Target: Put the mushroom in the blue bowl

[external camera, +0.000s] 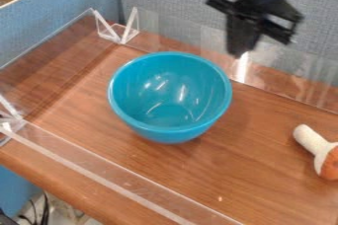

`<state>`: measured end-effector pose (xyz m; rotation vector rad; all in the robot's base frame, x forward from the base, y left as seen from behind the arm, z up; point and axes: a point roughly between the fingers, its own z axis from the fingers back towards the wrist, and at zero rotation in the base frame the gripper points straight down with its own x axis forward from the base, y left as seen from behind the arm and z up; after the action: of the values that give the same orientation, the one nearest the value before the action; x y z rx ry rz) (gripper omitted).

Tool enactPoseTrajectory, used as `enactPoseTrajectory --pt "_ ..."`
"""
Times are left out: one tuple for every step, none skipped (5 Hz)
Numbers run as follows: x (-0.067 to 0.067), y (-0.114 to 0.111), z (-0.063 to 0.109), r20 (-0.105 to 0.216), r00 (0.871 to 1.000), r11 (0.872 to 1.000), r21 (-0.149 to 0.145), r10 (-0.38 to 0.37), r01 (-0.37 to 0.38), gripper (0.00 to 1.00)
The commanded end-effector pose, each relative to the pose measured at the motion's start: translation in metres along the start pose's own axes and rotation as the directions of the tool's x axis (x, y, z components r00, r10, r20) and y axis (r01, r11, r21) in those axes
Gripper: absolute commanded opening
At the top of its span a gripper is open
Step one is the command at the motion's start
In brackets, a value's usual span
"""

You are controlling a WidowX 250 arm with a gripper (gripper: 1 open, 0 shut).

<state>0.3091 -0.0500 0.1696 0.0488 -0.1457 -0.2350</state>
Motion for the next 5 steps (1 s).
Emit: enactPoseTrajectory --pt "0.002 -0.022 0.016 0.068 0.996 0.998 -0.02 -0.062 0.063 1.0" --pt "0.003 -0.049 0.011 0.065 0.989 0.99 -0.039 -0.131 0.133 1.0" --pt "0.006 -0.075 -0.01 0.056 0.982 0.981 -0.059 -0.182 0.186 1.0" --pt "0.01 -0.103 -0.037 0.048 0.972 0.969 -0.08 -0.231 0.235 1.0" --pt "0.018 -0.122 -0.065 0.036 0.964 0.959 -0.099 -0.265 0.267 1.0"
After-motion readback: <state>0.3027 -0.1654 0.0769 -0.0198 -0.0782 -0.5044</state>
